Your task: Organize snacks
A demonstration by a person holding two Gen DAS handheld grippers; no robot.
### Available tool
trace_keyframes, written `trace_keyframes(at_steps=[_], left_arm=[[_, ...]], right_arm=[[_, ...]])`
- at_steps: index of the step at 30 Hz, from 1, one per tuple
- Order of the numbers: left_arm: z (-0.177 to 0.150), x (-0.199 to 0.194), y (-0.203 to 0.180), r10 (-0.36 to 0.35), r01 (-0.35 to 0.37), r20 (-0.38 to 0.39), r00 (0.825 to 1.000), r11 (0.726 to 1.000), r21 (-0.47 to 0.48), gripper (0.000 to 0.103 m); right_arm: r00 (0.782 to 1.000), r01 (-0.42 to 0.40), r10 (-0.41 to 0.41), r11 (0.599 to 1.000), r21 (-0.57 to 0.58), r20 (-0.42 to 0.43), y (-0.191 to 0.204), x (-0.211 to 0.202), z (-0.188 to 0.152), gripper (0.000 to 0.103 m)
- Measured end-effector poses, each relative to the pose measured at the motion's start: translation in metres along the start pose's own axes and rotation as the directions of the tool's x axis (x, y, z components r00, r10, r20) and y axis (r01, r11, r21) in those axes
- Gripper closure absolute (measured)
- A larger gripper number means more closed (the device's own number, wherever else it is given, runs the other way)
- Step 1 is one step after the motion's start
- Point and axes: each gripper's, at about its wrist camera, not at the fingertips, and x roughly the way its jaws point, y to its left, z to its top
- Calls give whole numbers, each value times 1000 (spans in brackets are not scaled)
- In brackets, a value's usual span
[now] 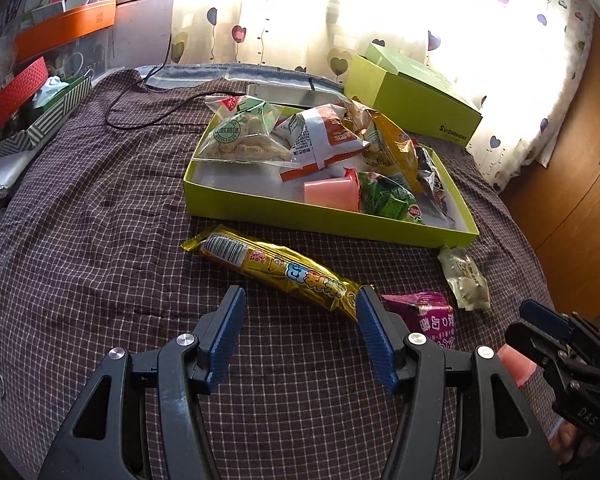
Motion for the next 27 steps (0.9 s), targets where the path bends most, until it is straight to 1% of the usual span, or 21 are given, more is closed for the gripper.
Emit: trace_keyframes(at_steps=[5, 9, 10, 13, 18, 20, 23, 25, 27], left_arm=[[9, 17, 9, 23, -26, -32, 999, 994, -111, 45], [16, 29, 10, 75, -78, -30, 997, 987, -138, 45], [17, 34, 10, 92, -97, -40, 995, 986, -137, 45], [18, 40, 11, 104, -109, -51, 993, 986, -124, 45], [11, 29, 13, 141, -141, -19, 990, 989, -34, 45], [6, 25, 19, 159, -159, -32, 987, 987, -16, 45], [-3, 18, 32, 162, -163, -62, 985, 987, -14, 45], [-9, 11, 39, 143, -145, -52, 988, 989, -17, 45], [-11, 6, 42, 155, -156, -38, 987, 988, -14, 45]], right_arm=[[1000, -3, 3, 1000, 0, -7, -1, 4, 1, 57], [1000, -8, 8, 1000, -2, -10, 0, 6, 2, 57], [1000, -9, 9, 1000, -4, -10, 0, 6, 2, 57], [1000, -13, 13, 1000, -7, -11, 3, 7, 2, 57], [1000, -26, 25, 1000, -15, -16, 9, 10, 3, 57], [999, -31, 30, 999, -21, -18, 12, 12, 2, 57], [999, -37, 37, 999, -27, -26, 16, 15, 2, 57], [999, -41, 40, 999, -29, -31, 20, 18, 1, 57], [998, -45, 44, 998, -32, -36, 23, 20, 2, 57]])
